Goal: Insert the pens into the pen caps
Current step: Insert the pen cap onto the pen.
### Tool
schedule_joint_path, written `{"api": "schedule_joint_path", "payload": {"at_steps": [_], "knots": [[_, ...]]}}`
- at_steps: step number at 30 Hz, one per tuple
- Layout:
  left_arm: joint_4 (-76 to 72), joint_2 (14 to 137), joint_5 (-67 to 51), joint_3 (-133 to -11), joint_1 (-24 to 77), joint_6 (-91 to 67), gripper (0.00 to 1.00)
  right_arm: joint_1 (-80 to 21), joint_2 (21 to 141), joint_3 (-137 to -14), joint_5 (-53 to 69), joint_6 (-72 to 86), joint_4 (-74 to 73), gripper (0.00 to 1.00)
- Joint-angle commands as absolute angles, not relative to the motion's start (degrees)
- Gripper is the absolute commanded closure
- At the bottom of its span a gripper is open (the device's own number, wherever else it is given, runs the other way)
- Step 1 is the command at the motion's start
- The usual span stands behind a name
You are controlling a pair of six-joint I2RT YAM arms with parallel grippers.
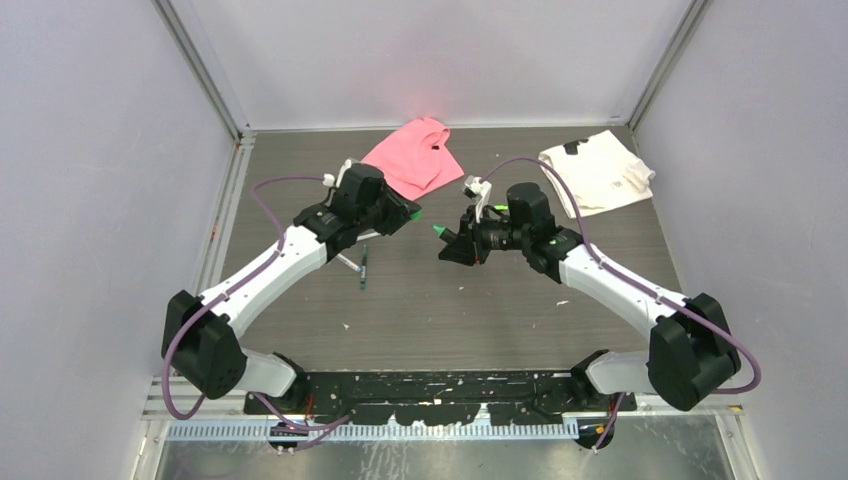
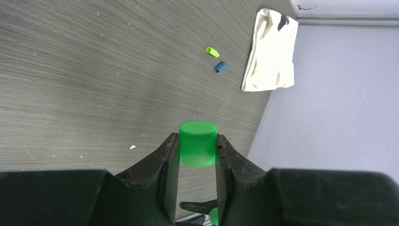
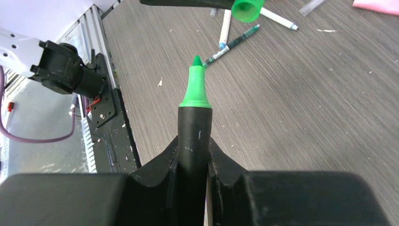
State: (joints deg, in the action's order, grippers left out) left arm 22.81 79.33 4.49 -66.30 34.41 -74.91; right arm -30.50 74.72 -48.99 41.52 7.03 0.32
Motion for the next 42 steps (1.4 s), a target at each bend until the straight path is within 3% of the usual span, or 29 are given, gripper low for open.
{"api": "schedule_joint_path", "payload": {"at_steps": [1,42], "knots": [[18.8,77.4,5.7,-69.1,34.3,-77.5,0.88,-32.1,75.9,-51.4,35.9,12.0,4.0,0.99],[15.7,78.7,3.9,-68.3,35.8,-78.6,0.88,-34.0,81.1,-53.3,30.1,23.8,13.4,0.99]]}}
